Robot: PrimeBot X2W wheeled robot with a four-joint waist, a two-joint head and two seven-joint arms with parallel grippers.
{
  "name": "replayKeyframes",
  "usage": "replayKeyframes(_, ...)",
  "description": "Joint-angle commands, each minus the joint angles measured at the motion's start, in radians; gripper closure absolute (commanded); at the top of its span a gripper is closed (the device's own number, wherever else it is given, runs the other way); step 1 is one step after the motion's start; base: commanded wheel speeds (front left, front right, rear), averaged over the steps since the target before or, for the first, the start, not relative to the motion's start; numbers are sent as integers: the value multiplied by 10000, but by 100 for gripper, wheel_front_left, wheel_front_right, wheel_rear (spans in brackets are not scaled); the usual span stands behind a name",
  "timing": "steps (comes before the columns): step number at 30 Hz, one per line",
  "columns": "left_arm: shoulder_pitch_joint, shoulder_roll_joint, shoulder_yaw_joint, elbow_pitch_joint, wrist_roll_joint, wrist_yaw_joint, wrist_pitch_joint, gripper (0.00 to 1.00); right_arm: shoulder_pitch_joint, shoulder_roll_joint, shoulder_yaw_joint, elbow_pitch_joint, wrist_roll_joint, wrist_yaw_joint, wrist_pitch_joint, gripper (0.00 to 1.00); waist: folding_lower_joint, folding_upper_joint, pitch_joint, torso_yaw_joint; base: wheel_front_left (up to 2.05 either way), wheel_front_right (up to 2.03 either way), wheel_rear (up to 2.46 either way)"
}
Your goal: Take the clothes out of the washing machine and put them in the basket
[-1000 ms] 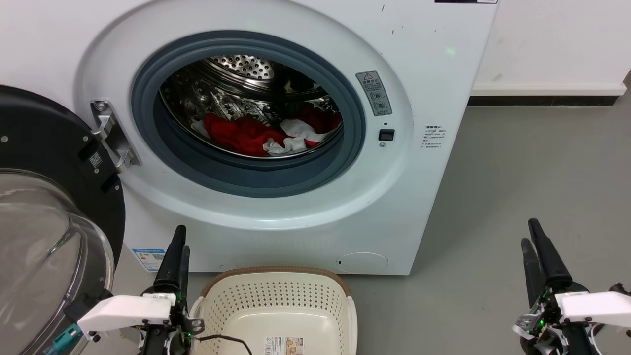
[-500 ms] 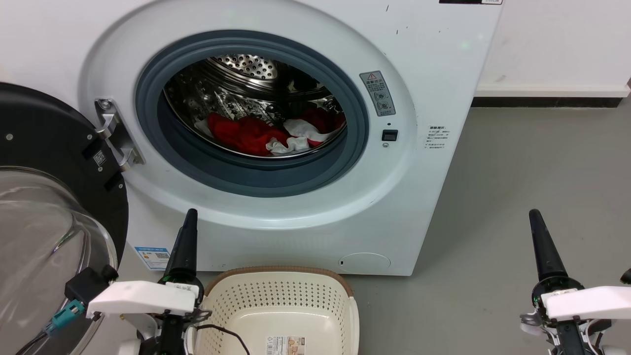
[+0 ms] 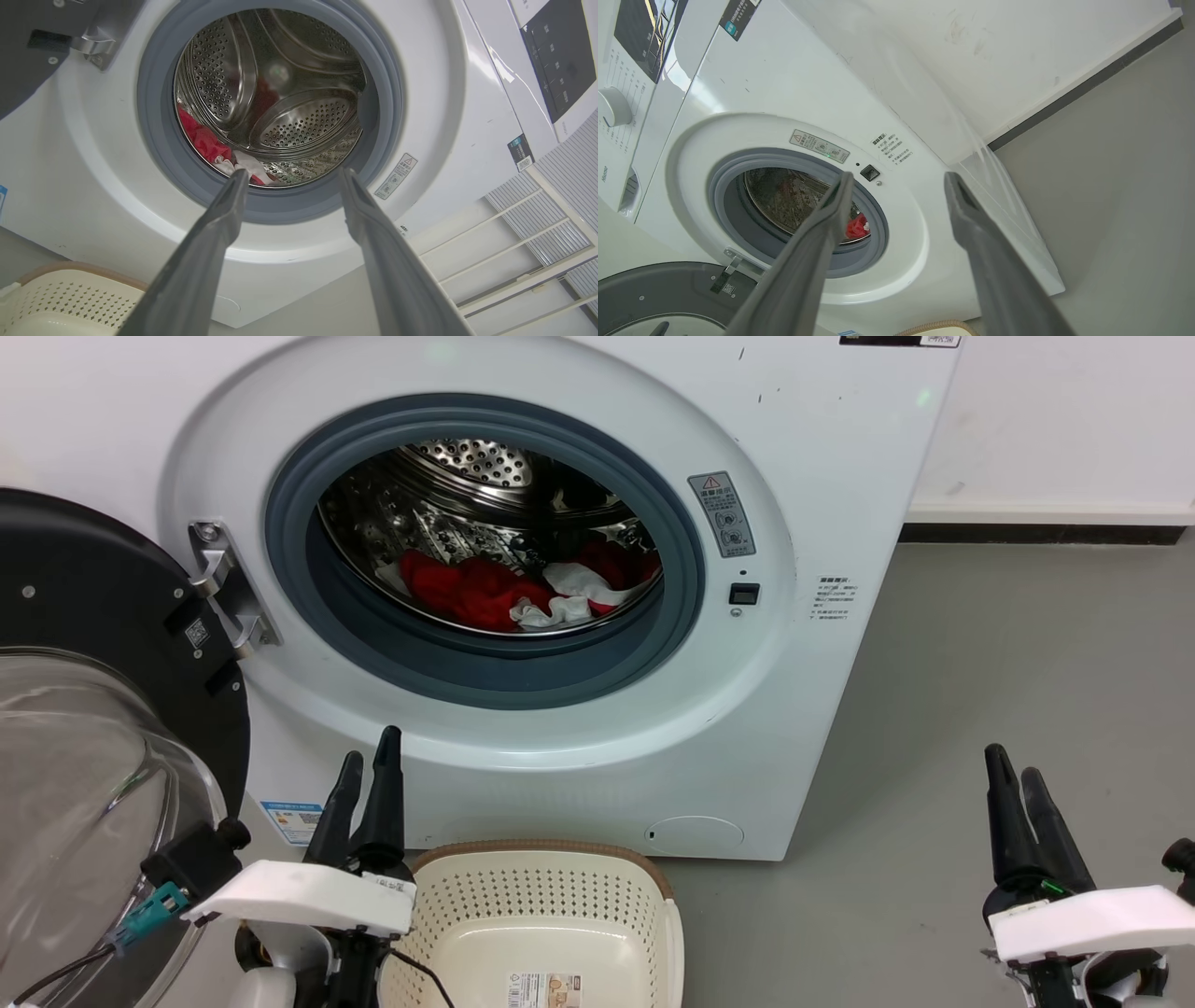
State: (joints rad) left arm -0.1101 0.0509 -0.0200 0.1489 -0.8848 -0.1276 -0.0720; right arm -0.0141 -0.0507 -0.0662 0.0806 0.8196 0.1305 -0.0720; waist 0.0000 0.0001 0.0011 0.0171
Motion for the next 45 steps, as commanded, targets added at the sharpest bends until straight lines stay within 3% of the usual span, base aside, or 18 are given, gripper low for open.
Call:
replayKeyframes(1,-286,43,-30,-176,394,-26,-102,0,-28,-5,7,-183,-476,3,-105,0,0,-1,-5,9,0,0,0)
replayKeyframes(15,-311,16,-265,-42,2460,-5,-529,0,210,-2,43,-383,-2942,2,-229,0,0,-1,-41,129,0,0,0)
replayKeyframes(45,-547,77,-538,516,5881,189,-1281,0,494,3,-46,-498,-6074,2,-586,0,0,-1,-4,222,0,0,0)
